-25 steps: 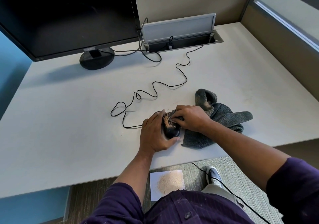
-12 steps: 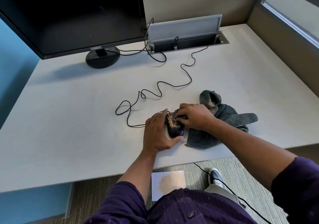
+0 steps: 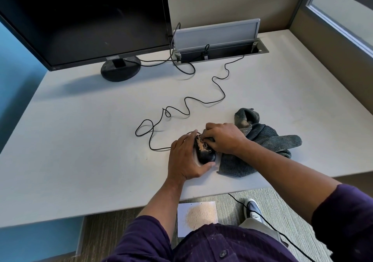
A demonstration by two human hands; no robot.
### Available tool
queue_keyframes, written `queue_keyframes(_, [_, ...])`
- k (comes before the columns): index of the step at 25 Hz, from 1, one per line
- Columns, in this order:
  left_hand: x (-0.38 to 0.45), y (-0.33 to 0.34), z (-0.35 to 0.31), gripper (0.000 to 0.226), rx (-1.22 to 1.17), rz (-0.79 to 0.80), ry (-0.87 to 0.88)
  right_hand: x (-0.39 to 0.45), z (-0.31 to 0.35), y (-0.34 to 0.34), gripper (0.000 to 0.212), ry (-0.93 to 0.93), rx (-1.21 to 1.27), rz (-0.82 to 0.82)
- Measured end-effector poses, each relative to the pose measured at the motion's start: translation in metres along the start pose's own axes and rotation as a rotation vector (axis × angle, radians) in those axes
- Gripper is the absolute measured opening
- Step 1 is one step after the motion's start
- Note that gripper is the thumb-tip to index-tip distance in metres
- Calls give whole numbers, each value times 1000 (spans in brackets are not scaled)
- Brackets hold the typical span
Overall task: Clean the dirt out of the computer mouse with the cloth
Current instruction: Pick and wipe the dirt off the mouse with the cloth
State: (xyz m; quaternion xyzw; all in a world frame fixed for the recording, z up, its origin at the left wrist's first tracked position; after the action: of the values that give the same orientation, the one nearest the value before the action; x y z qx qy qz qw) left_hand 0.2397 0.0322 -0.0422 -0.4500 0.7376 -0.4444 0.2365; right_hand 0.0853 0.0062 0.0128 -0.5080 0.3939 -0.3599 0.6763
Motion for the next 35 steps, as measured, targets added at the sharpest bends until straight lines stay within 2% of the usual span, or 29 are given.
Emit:
queue_keyframes(2, [0, 0, 0, 115, 6, -4, 5, -4, 1, 2, 21, -42, 2, -19])
queue_keyframes(5, [0, 1, 1, 115, 13, 1, 0, -11, -3, 1, 21, -10, 29, -44])
queue_keyframes(9, [1, 1, 1, 114, 8, 3, 3, -16, -1, 4, 19, -92, 89, -39])
queue_keyframes(12, [1, 1, 0, 112, 19, -5, 14, -19, -6, 3, 21, -20, 110, -64])
queue_keyframes(16, [0, 0, 0, 111, 13, -11, 12, -21, -2, 6, 18, -81, 128, -68])
queue_keyframes(19, [0, 1, 0, 110, 23, -11, 23, -20, -8, 4, 20, 24, 158, -94])
queue_keyframes(21, [0, 0, 0, 111, 25, -9, 22, -20, -6, 5, 17, -19, 188, -77])
queue_keyframes(25, [0, 0, 0, 110, 29, -20, 28, -24, -11, 0, 18, 20, 127, -88])
queue_keyframes(29, [0, -1, 0, 113, 28, -14, 18, -20, 7, -6, 18, -25, 54, -193])
queue_keyframes(31, [1, -1, -1, 114, 27, -5, 10, -11, 11, -9, 23, -3, 34, -159])
queue_keyframes(35, [0, -1, -1, 113, 21, -10, 4, 3, 15, -5, 26, -5, -56, 21])
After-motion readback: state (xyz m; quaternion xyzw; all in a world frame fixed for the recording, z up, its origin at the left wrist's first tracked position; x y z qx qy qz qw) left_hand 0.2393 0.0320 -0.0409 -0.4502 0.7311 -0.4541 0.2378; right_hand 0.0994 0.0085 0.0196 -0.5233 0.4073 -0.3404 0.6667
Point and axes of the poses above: each hand's wrist, its own x-axis towards the middle knuckle, its own y-axis out of the palm, z = x × y, the point moved 5 cm from there along x, towards the middle knuckle, and after that the axes turned 11 degrees about z, right-handed, at the moved point
